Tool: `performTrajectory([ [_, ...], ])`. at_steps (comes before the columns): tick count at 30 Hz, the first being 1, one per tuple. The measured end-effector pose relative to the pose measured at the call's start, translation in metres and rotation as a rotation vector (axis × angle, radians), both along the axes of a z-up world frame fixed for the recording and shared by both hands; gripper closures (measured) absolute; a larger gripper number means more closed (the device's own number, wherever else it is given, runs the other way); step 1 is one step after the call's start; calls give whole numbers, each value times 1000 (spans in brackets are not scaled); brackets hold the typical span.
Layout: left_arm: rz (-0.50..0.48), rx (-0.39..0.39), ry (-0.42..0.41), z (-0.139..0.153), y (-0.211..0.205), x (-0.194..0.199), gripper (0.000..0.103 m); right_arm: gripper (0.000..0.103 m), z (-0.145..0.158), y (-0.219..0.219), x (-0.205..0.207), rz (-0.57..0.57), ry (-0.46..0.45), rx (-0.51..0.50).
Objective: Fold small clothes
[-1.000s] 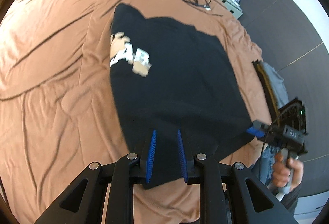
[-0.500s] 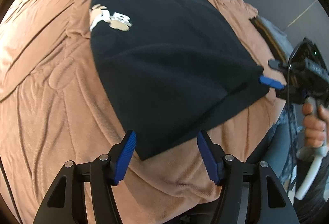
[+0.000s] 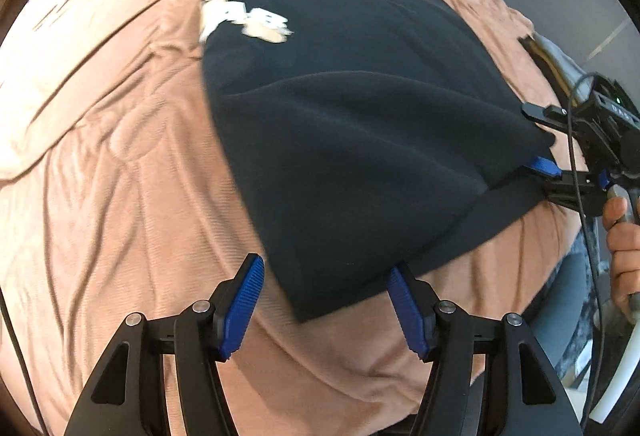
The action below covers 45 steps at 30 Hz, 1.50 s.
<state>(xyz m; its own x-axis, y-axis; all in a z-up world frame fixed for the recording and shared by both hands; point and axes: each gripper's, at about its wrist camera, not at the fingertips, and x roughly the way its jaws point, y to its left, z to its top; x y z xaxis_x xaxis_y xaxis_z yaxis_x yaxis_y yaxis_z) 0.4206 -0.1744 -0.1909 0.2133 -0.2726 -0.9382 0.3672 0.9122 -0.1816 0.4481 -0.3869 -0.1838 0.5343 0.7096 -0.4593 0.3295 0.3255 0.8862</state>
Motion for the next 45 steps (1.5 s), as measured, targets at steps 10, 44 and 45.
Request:
performTrajectory([
  [10,60,-41,-6,7,24,-4,39,99,53,16,-7,59,-184,-324],
  [44,85,-207,95,1,35,17,63,100,63,4,-77,77,-228,-606],
  [45,86,-205,96,1,35,18,63,99,61,4,-76,87,-217,-608],
])
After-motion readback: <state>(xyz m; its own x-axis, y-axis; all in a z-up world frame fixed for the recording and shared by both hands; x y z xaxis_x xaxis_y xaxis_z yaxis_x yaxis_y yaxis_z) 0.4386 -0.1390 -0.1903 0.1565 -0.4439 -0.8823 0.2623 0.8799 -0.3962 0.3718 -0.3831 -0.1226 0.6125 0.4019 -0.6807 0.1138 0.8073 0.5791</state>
